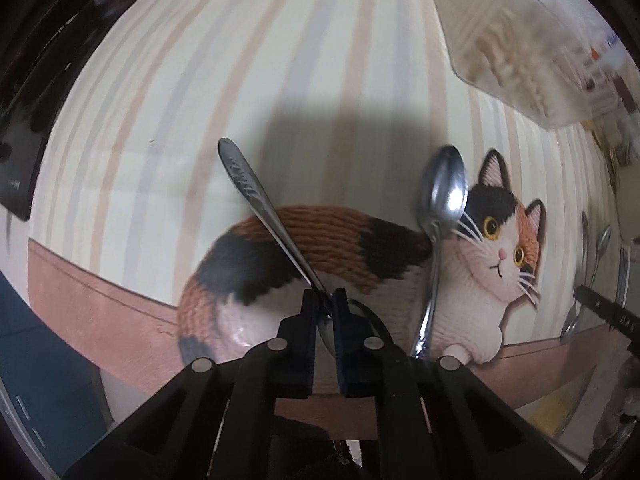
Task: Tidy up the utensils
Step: 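Grasp a spoon handle with the left tool while the right tool grasps another spoon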
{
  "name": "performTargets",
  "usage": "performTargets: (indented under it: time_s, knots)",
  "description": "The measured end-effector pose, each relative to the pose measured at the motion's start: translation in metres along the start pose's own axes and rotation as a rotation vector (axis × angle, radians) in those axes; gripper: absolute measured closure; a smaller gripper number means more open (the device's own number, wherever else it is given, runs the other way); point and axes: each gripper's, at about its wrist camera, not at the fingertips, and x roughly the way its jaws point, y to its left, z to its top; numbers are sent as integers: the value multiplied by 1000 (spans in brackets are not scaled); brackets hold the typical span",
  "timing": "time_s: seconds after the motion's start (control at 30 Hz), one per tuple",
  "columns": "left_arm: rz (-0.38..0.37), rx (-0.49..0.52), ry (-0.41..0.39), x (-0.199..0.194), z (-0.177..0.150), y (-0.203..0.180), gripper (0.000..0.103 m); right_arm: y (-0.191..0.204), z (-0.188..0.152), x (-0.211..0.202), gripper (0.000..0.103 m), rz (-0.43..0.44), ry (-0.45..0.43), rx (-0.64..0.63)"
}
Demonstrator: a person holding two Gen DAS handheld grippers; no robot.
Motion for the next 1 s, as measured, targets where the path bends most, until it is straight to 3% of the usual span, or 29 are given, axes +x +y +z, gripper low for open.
performTargets:
  time_s: [0.07,0.3,0.43,0.5,0.57,0.63,0.7,0.77,0.9,0.93,0.97,1.0]
  knots:
    - [-10,-15,-22,-7,-1,3,103,2,-2,-1,98,17,-3,-1]
    - [-35,-16,-77,-33,3,-3,103,12,-3,-10,98,51,-21,-19]
    - [-92,-80,-45,-31,7,9,101,15,-1,-9,98,62,-20,-16]
    - [-136,-154,-12,-31,3,29,95,15,-3,-11,98,66,-21,-16]
    - [-193,-248,41,-19,2,37,72,15,-3,-13,98,64,-22,-17]
    - [-236,-294,67,-13,-2,42,71,14,-2,-13,98,61,-20,-16]
    - [-229,-297,94,-6,-3,36,71,14,1,-8,98,55,-15,-13]
    - [-177,-251,83,-4,2,19,66,13,1,-5,98,47,-10,-14]
    - [-40,-138,54,-2,12,-12,70,14,4,1,98,38,1,-30]
    - [9,-96,37,-2,14,-20,79,15,2,1,98,37,1,-33]
    - [26,-72,28,-2,15,-25,98,16,1,2,98,37,2,-35]
    - [27,-53,24,-1,16,-28,99,17,-1,3,98,37,1,-37]
